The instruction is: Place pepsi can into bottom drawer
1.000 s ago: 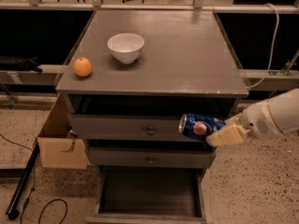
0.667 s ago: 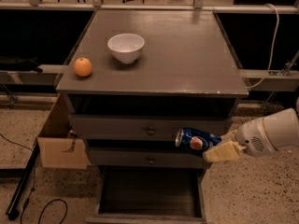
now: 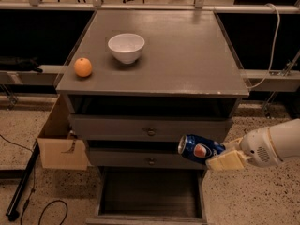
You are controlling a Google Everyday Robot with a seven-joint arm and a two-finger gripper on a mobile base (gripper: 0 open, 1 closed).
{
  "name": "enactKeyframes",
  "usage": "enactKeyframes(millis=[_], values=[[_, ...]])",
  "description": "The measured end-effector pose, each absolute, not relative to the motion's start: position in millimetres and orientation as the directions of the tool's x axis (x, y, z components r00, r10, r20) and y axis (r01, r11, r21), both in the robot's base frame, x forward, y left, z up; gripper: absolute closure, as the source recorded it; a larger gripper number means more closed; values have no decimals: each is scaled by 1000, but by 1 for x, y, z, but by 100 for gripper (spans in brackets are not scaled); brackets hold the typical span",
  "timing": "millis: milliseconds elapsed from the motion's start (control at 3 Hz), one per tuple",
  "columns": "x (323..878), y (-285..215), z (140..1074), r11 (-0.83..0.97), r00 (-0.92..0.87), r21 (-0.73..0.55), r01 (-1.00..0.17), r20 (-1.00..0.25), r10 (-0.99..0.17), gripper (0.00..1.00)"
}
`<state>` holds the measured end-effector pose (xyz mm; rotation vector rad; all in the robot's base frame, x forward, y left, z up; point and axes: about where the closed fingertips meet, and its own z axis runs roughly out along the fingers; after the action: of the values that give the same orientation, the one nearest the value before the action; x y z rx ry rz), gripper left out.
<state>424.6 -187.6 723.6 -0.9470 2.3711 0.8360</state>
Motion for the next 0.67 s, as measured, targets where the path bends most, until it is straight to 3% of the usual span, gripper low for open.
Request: enactKeyframes(millis=[667], values=[[364, -178, 626, 546, -708, 472, -692, -592, -385, 100]])
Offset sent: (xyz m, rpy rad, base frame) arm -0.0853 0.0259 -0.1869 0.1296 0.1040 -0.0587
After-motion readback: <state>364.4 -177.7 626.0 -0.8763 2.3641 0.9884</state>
